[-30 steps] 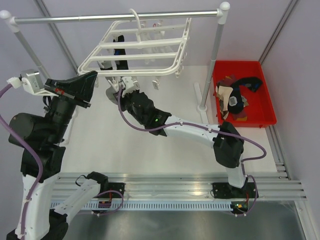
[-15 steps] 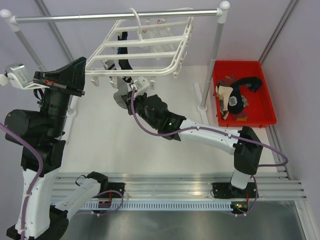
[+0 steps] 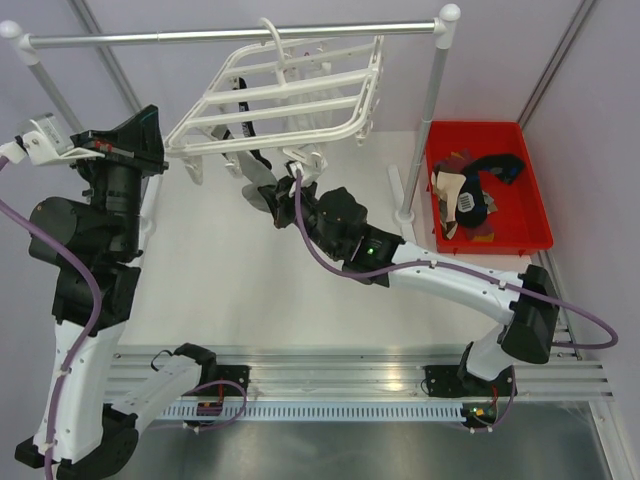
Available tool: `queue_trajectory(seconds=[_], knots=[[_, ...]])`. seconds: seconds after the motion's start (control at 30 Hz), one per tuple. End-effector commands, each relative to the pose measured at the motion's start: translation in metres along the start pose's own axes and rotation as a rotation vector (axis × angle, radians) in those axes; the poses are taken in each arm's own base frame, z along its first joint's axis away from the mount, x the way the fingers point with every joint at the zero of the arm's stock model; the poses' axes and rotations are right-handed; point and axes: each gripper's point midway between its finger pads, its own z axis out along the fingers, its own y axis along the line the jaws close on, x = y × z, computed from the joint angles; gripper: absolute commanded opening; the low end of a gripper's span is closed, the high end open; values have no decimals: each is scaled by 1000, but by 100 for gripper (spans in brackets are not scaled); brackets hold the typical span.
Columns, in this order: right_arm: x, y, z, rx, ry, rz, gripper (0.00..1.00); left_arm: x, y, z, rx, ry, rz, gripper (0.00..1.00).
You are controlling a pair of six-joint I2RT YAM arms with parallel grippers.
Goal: Remove the socks clipped to the hanger
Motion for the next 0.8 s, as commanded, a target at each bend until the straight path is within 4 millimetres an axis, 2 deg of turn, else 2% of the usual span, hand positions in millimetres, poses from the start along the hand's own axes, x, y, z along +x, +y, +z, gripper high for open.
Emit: queue_trajectory(seconds=[0.0, 0.2, 0.37, 0.63, 0.77], knots=[[-19, 4, -12, -21, -25, 15, 1, -3, 21, 3, -110, -29, 36, 2], [-27, -1, -25, -17, -35, 10, 1, 2, 30, 10, -163, -26, 53, 3], [-35, -4, -34, -15, -37, 5, 1, 18, 36, 20, -191, 4, 68, 4], [-35, -7, -36, -8, -29, -5, 1, 35, 58, 23, -303, 54, 104, 5], [-33, -6, -36, -9, -25, -8, 1, 56, 63, 30, -302, 122, 93, 5]])
